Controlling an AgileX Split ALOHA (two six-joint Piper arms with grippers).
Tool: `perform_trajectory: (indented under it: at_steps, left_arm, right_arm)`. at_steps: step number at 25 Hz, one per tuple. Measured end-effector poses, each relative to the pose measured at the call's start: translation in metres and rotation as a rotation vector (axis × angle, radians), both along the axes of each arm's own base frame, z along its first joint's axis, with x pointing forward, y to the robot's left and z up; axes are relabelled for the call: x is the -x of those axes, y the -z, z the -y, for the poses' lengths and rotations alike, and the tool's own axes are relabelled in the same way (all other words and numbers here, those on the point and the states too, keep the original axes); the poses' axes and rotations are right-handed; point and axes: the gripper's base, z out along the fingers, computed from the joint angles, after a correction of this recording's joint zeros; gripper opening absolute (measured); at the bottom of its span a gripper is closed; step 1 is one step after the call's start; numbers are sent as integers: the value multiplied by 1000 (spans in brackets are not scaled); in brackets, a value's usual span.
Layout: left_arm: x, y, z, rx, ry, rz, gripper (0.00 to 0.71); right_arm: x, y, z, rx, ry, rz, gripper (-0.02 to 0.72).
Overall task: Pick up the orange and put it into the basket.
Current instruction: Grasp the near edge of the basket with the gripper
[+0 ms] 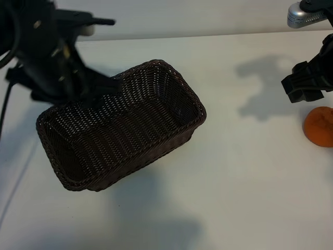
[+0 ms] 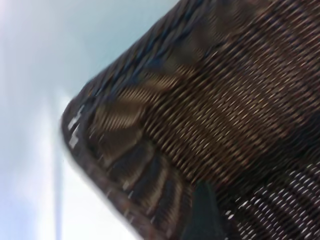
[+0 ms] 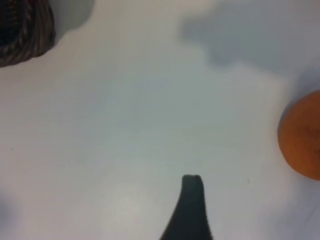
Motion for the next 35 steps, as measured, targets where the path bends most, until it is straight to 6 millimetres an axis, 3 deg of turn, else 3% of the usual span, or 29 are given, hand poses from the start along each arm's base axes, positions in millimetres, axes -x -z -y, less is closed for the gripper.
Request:
perform_trajectory:
  at_steps: [7, 10, 15, 25, 31, 35]
  left_arm:
    - [44, 16, -37, -79, -178, 44, 565]
    - [53, 18, -49, -120, -244, 87, 565]
    - [52, 14, -56, -156, -319, 158, 565]
    - [44, 14, -49, -10, -497, 249, 565]
    - [39, 27, -45, -28, -504, 203, 565]
    - [43, 48, -44, -34, -497, 151, 565]
  right_arm:
    - [0, 0, 0, 0, 0, 0, 595]
    - [0, 0, 0, 0, 0, 0, 595]
    - [0, 0, 0, 0, 0, 0, 595]
    - [0, 0, 0, -1, 0, 0, 595]
    - [0, 0, 0, -2, 0, 0, 595]
    - [0, 0, 0, -2, 0, 0, 595]
